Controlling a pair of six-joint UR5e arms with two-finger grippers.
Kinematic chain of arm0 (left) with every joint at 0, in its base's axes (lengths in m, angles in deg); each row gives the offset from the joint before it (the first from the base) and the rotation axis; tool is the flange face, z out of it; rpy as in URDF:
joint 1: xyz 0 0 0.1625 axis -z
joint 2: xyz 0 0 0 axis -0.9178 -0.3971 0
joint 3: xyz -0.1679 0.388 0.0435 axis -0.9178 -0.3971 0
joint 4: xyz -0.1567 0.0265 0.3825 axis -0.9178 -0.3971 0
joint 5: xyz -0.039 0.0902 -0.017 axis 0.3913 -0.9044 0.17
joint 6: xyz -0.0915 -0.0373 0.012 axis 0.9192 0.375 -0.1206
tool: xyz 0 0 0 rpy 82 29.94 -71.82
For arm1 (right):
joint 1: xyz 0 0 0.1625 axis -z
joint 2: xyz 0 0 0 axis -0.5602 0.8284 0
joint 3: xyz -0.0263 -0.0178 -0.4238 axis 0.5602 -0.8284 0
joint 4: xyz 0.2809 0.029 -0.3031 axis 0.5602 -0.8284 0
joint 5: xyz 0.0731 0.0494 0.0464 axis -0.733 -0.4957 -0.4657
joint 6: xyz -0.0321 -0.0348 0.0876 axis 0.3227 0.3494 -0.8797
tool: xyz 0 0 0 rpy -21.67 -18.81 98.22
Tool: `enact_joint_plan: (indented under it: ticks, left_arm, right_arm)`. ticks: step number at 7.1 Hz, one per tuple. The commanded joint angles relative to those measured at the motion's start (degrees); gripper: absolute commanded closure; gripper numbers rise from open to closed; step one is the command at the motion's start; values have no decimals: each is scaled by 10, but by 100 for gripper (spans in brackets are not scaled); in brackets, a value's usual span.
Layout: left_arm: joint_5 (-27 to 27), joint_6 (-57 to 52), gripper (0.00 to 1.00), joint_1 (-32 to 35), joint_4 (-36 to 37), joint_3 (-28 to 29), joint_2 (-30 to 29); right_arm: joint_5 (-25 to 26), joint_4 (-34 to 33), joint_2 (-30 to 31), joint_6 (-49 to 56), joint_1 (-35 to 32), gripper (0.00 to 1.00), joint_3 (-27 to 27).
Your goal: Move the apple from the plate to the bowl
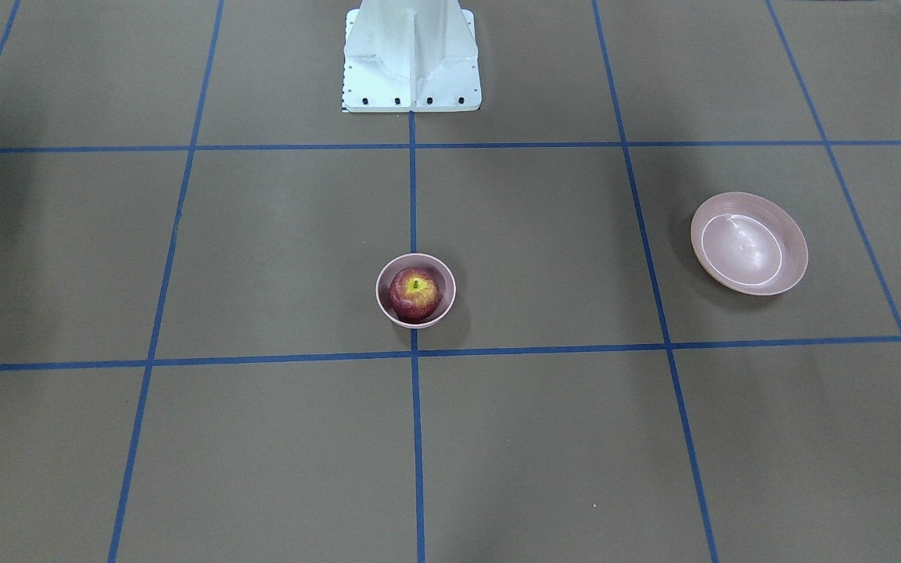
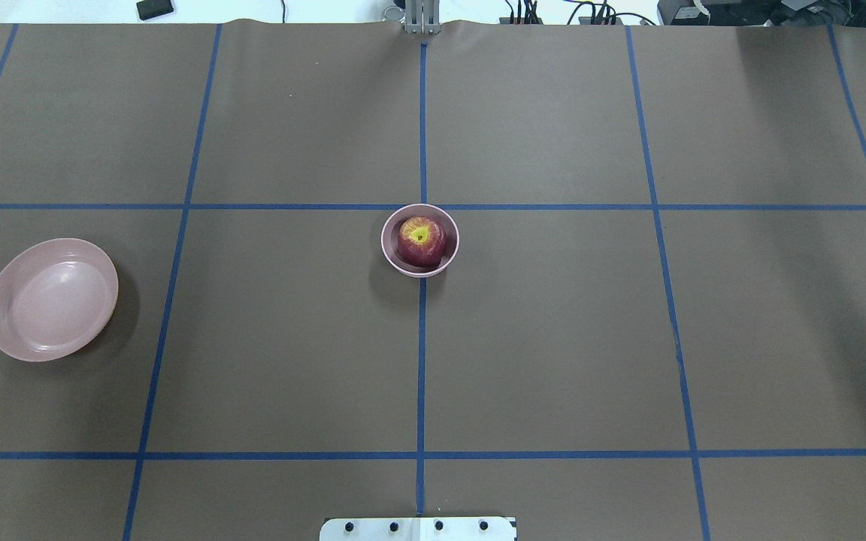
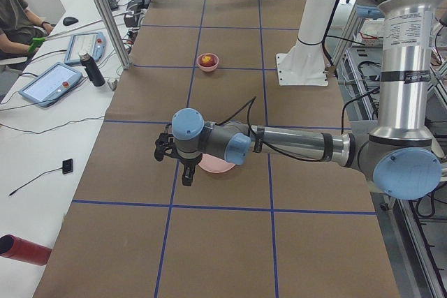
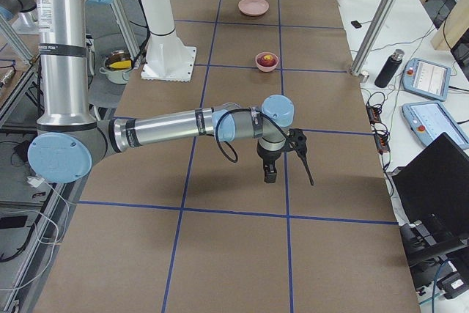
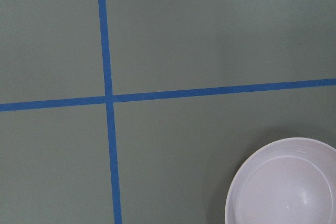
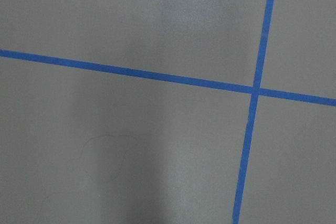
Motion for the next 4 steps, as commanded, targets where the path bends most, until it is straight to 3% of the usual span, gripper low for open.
enact_joint_plan:
  ticks: [1, 4]
  left_arm:
    - [1, 3, 2, 1, -34, 0, 17]
    - [1, 7, 2, 2, -33, -17, 24]
  right_arm:
    - [0, 1, 2, -9, -2, 0, 0]
    - [-1, 1, 12, -9, -2, 0, 7]
